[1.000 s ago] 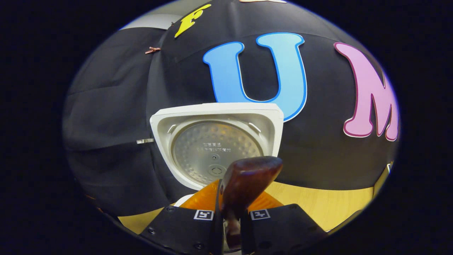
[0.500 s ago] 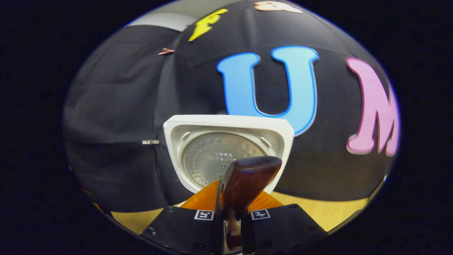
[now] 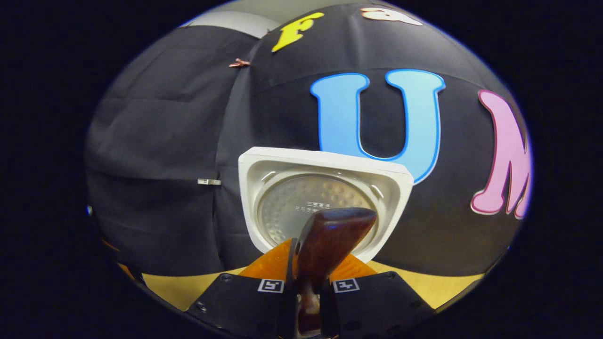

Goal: Close the left gripper, press the button to open the rice cooker; take a wooden spoon from the chopstick holder with the right hand, scoop a spoonful of rice and pour it into the rice cooker, then put the wooden spoon back into the chopstick holder.

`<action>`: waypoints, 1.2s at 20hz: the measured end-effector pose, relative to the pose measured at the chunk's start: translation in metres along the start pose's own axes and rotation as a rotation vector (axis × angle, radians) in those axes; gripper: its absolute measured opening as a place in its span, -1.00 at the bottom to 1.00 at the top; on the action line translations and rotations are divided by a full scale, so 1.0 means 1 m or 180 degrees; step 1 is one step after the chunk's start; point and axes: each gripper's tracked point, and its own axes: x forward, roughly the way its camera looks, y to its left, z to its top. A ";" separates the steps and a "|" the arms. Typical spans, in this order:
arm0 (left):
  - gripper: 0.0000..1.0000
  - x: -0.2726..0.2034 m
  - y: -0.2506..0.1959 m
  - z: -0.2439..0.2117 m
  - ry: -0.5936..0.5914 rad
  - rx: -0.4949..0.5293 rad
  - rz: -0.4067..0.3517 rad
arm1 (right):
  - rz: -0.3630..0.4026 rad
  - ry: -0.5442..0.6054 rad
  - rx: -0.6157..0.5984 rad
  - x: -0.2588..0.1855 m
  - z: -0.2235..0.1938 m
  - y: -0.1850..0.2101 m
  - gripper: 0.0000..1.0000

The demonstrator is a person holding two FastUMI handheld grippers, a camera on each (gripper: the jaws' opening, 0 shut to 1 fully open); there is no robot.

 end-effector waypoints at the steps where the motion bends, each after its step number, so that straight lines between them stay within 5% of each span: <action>1: 0.88 0.000 -0.003 0.000 0.0001 0.0015 -0.0018 | -0.0050 0.0011 0.0104 -0.002 0.002 -0.008 -0.55; 13: 0.88 0.002 -0.105 0.021 -0.0140 0.0476 -0.0404 | -0.0713 -0.0315 0.0522 -0.090 0.065 -0.163 -0.55; 24: 0.89 -0.005 -0.224 -0.018 -0.0021 0.0624 -0.0783 | -0.1692 -0.0125 0.0509 -0.257 0.027 -0.366 -0.55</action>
